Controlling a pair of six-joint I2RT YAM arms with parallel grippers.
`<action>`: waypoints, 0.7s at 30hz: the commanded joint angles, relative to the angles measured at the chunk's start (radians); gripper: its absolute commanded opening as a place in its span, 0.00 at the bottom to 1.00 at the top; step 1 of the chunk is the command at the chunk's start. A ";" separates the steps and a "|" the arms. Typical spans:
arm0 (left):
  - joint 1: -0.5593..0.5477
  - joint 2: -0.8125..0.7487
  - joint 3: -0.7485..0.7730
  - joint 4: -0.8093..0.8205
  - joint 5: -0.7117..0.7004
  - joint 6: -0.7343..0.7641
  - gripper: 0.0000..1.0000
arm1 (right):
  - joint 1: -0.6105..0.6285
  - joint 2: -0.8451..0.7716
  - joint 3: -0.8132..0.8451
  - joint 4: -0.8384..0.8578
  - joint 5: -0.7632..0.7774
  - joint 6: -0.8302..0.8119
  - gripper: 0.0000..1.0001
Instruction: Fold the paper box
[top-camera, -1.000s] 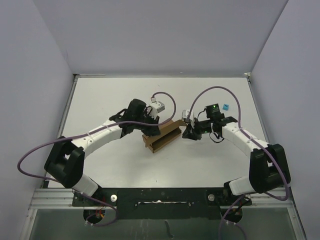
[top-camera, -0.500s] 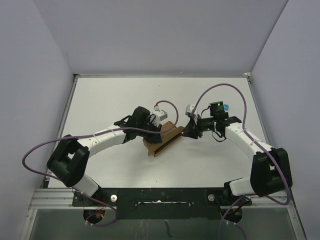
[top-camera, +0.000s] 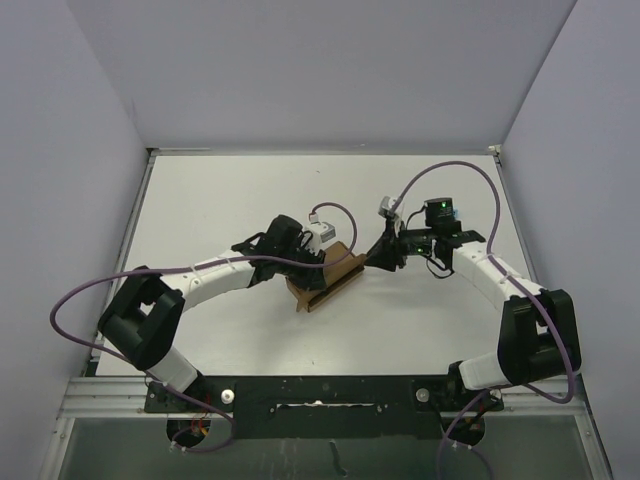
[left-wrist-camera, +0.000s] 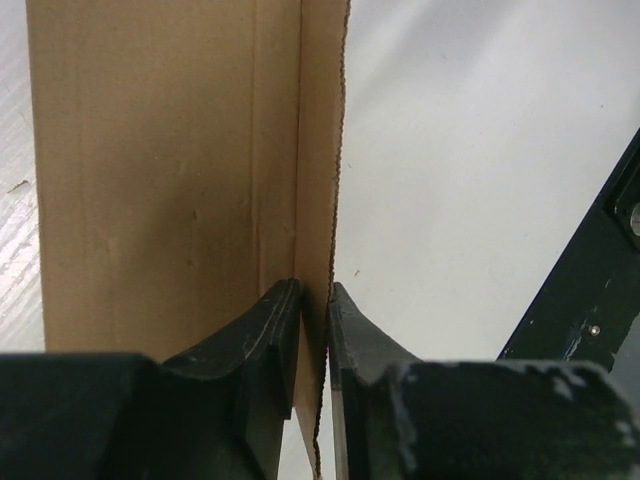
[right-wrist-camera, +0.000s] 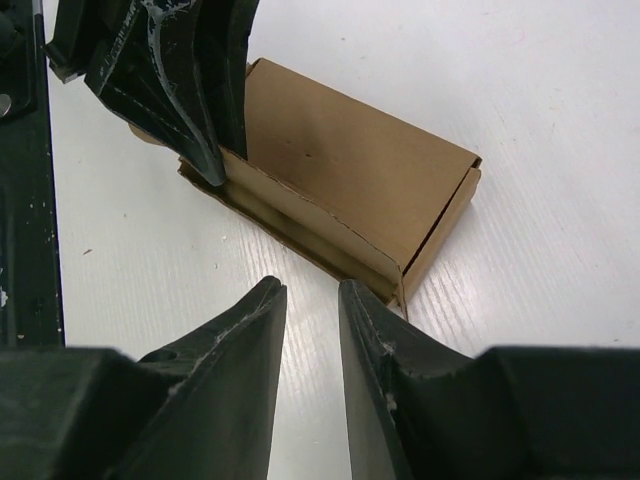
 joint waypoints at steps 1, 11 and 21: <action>-0.002 0.014 0.020 0.002 0.016 -0.027 0.19 | -0.013 -0.002 0.047 0.045 -0.024 0.015 0.29; 0.016 0.022 0.033 0.003 0.036 -0.039 0.17 | 0.190 -0.057 -0.054 -0.222 0.057 -0.806 0.22; 0.034 0.037 0.027 0.005 0.058 -0.034 0.07 | 0.412 0.003 -0.157 0.036 0.329 -0.894 0.00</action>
